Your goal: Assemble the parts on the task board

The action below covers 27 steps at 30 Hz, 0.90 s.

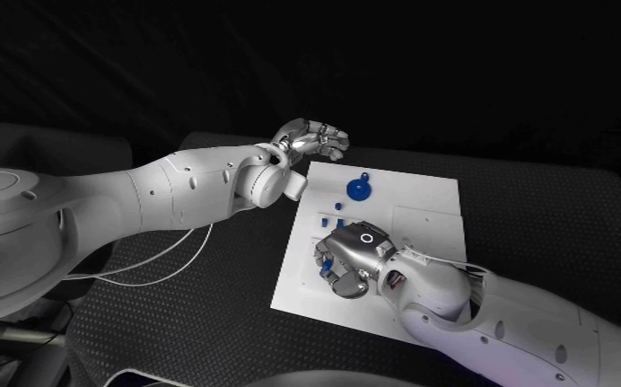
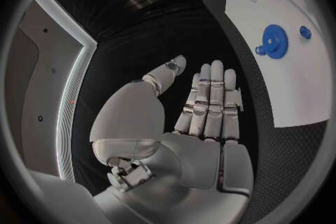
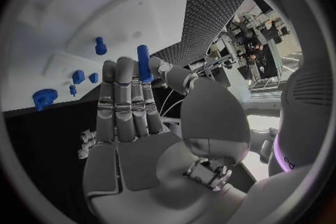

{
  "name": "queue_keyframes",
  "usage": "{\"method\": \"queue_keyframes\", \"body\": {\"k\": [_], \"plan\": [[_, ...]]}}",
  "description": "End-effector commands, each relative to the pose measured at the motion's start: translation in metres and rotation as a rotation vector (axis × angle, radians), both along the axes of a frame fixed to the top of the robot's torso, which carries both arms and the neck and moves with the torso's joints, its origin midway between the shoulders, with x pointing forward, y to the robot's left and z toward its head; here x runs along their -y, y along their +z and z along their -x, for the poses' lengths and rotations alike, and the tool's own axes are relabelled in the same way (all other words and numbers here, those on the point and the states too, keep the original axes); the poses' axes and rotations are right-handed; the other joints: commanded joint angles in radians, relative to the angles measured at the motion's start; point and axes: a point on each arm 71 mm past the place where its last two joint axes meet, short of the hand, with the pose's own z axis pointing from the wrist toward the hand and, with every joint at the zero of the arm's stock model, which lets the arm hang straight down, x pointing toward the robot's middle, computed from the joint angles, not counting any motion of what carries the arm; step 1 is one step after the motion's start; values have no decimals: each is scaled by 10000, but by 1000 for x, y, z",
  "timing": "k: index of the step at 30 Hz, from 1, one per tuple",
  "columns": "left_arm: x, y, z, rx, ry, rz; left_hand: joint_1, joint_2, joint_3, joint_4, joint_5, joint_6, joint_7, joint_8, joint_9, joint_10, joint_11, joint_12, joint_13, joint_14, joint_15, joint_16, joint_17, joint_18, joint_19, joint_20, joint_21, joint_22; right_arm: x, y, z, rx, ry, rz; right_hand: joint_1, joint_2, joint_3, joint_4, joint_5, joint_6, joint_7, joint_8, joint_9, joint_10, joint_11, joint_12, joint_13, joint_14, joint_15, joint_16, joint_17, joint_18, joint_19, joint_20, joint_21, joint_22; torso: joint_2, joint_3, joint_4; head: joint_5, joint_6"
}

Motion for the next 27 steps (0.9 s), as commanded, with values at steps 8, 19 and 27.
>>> {"method": "queue_keyframes", "body": {"k": [8,19,27], "plan": [[3,2,0,60,-150,172,-55,20,7,64,10,-63,0,54,-13,-52,2,2,-14,24,70,-65,24,44,3,21,-56,20,-1,-5,0,162,165,179,27,110,57,-37,34,79,-13,21,-9,54,33,-12,17,-14,-93,59,20,88,63,-19,55,182,0,10,-9,50,-84],[3,2,0,57,-138,167,-55,20,5,66,10,-67,0,55,-14,-54,3,1,-17,24,71,-74,35,43,4,22,-62,23,1,-10,-2,118,124,439,24,121,60,-50,35,79,-12,19,-7,57,33,-17,21,-17,-93,64,25,88,62,-19,60,185,-1,7,-9,75,-137],[3,2,0,54,-149,171,-55,19,4,66,9,-70,1,55,-16,-56,4,1,-19,24,72,-80,42,43,3,22,-66,25,2,-12,-2,93,106,603,22,127,59,-63,35,80,-12,18,-5,60,32,-21,24,-17,-94,69,30,88,62,-20,64,187,-4,5,-12,90,-169]]}}
